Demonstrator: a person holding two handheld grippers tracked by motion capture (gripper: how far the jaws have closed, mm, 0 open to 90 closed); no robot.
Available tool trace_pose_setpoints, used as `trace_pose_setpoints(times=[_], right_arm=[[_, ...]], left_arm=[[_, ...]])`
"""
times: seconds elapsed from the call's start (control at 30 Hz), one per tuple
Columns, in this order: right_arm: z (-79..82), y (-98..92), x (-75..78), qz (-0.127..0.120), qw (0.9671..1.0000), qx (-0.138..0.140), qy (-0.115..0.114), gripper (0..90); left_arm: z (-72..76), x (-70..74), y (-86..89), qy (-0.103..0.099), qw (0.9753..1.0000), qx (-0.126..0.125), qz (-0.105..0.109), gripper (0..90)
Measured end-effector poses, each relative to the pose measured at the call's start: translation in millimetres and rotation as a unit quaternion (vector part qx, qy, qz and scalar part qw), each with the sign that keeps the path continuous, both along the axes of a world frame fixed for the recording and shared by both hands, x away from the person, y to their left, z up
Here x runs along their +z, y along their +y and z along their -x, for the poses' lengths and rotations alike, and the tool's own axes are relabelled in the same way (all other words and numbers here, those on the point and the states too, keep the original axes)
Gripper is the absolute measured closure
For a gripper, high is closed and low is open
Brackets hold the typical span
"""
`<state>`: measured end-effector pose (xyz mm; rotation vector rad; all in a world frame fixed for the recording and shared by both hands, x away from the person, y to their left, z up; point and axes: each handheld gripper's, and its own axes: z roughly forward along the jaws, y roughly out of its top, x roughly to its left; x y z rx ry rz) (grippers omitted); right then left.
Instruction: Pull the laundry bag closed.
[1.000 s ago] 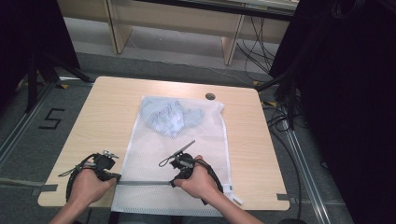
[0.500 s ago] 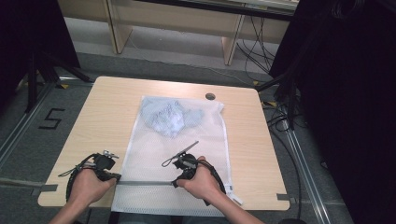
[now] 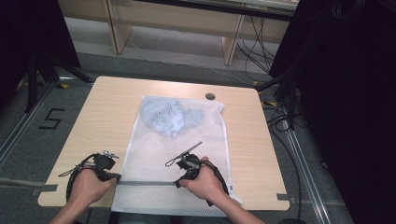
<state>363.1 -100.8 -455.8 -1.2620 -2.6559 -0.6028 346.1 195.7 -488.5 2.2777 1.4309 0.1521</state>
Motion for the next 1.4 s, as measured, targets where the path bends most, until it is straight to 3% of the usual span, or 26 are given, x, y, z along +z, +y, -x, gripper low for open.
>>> trace_pose_setpoints(times=[0.07, 0.17, 0.6, 0.8, 1.0, 1.4], right_arm=[[0.6, -1.3, 0.6, -0.002, 0.9999, -0.007, 0.010, 87.0], [0.4, -2.4, -0.3, -0.004, 1.0000, -0.007, 0.002, 87.1], [0.5, -10.9, -1.0, -0.007, 0.9998, -0.017, 0.009, 87.1], [-0.3, -13.5, -2.4, -0.004, 1.0000, -0.003, -0.006, 87.0], [1.6, -15.7, 0.0, -0.003, 0.9998, -0.018, 0.010, 87.0], [1.9, -22.4, 0.3, -0.003, 0.9998, -0.018, 0.008, 87.0]], left_arm=[[0.0, -0.1, 0.0, 0.000, 1.0000, 0.000, 0.000, 90.0], [-0.1, 0.0, 0.1, 0.000, 1.0000, 0.000, 0.001, 90.0], [0.1, 0.1, -0.4, 0.000, 1.0000, 0.000, 0.000, 90.0], [0.1, 0.0, -0.2, 0.000, 1.0000, 0.000, 0.000, 90.0], [0.1, 0.0, -0.3, 0.000, 1.0000, 0.000, -0.001, 90.0], [0.4, 0.4, -0.5, -0.002, 1.0000, 0.001, -0.003, 90.0]])
